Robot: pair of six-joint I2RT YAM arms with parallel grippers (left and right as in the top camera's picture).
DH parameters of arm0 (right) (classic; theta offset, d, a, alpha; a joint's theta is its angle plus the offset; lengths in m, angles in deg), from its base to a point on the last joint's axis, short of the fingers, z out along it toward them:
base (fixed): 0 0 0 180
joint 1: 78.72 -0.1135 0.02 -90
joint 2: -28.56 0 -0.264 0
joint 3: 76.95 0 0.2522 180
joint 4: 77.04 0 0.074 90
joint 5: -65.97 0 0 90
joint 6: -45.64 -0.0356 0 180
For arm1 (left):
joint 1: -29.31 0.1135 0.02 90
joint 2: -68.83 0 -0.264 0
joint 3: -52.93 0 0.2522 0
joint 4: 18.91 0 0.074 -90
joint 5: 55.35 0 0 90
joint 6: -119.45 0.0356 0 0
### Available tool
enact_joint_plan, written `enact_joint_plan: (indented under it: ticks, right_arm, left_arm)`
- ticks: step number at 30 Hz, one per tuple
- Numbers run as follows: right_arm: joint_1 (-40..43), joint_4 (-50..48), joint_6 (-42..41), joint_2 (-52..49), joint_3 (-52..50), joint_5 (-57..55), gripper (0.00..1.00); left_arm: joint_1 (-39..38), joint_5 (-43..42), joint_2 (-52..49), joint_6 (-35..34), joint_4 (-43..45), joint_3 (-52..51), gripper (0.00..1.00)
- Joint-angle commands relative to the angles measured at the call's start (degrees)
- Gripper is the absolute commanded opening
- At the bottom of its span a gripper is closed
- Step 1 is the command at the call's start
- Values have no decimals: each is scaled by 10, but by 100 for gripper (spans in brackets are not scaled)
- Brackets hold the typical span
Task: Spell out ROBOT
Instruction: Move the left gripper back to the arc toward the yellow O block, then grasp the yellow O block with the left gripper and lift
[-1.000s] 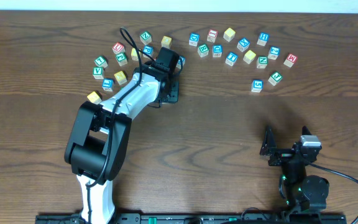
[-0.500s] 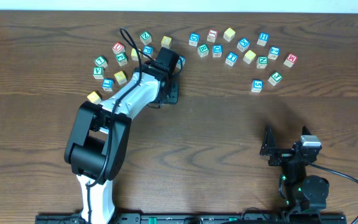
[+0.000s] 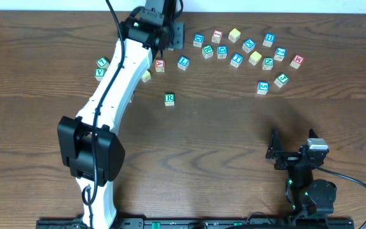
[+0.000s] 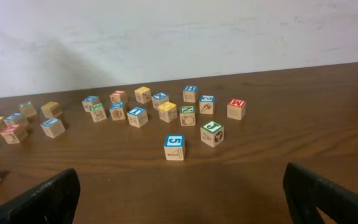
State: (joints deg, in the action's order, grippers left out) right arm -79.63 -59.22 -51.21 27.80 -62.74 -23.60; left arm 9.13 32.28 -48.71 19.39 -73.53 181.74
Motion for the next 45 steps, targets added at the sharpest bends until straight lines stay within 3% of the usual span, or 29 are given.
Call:
enact_joint_plan:
  ticks: [1,6,16,45]
  right_arm:
    - [6,2,7,1,-1,0,99]
    - [6,2,7,1,-1,0,99]
    - [6,2,7,1,-1,0,99]
    - [6,2,7,1,-1,0,99]
  left_arm:
    - [9,33,-19,47,21,26,58]
    - [23,30,-96,86,35,67,63]
    - [26,30,-208,120,63,89,63]
    - [31,59,-283,117,173,82,63]
